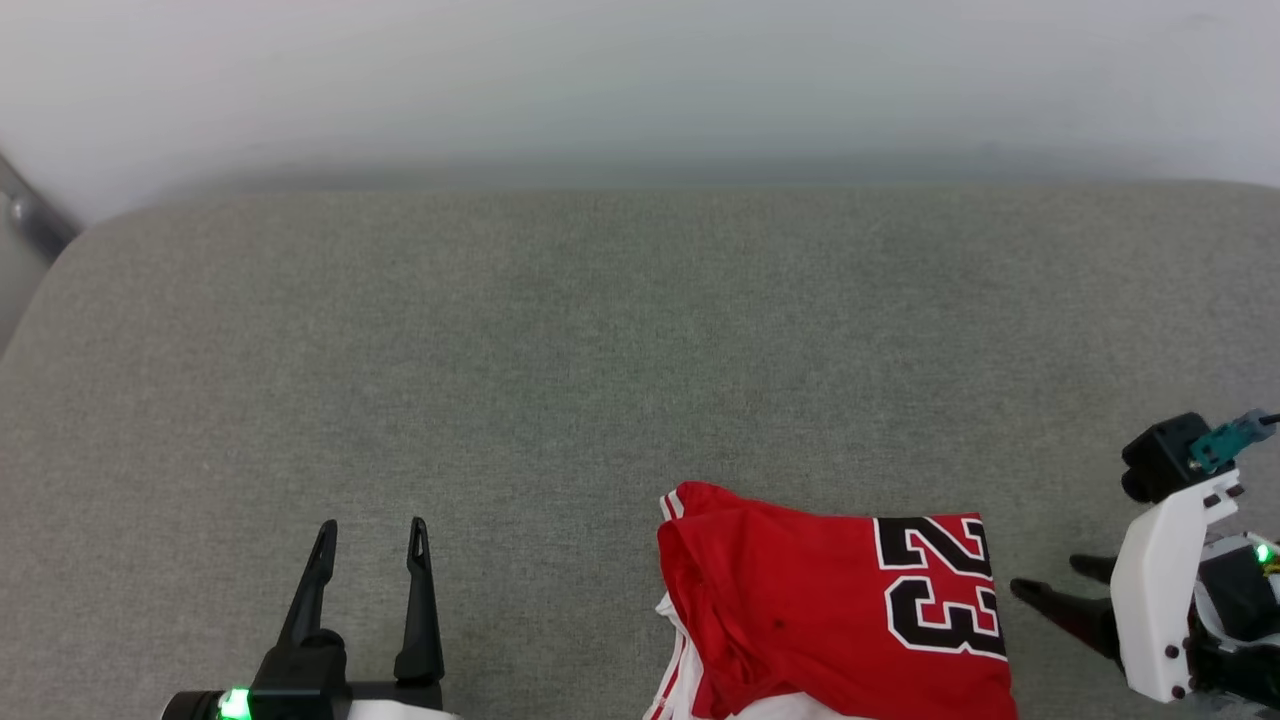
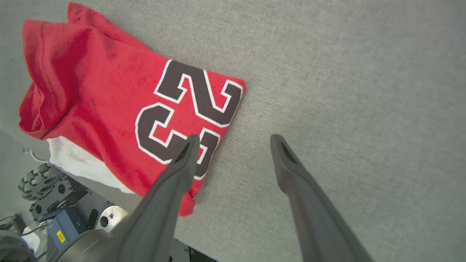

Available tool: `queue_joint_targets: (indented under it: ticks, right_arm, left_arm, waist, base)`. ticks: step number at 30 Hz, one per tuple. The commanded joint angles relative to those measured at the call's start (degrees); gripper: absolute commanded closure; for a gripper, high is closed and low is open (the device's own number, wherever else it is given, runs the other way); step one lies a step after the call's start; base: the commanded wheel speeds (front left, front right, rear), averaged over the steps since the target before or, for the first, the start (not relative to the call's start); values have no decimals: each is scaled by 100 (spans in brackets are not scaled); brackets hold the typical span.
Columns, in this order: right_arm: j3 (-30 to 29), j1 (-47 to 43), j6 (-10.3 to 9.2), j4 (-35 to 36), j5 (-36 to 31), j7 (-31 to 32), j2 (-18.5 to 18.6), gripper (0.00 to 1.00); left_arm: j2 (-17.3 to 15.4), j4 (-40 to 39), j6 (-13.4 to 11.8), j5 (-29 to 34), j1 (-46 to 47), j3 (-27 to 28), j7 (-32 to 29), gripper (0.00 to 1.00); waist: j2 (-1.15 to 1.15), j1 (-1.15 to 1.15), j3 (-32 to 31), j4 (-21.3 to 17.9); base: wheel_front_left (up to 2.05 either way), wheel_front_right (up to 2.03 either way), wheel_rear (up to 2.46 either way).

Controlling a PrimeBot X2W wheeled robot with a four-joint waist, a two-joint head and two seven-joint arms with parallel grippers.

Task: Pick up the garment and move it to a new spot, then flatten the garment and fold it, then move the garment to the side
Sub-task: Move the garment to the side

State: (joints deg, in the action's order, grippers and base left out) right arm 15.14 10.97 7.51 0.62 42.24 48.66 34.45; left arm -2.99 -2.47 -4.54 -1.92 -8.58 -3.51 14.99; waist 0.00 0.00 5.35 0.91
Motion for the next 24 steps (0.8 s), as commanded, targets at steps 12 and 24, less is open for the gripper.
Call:
queue_joint_targets:
  ticks: [12, 24]
  right_arm:
    - [185, 195, -5, -729, 1050, 327, -610, 0]
    - [1335, 390, -5, -894, 1277, -141, -389, 100]
  left_arm:
    - [10, -16, 151, 101, 709, -77, 26, 0]
    - [9, 96, 174, 119, 864, -43, 26, 0]
  waist:
    - [0, 0, 1063, 282]
    - [0, 0, 1161, 269]
  base:
    - [0, 0, 0]
    - [0, 0, 0]
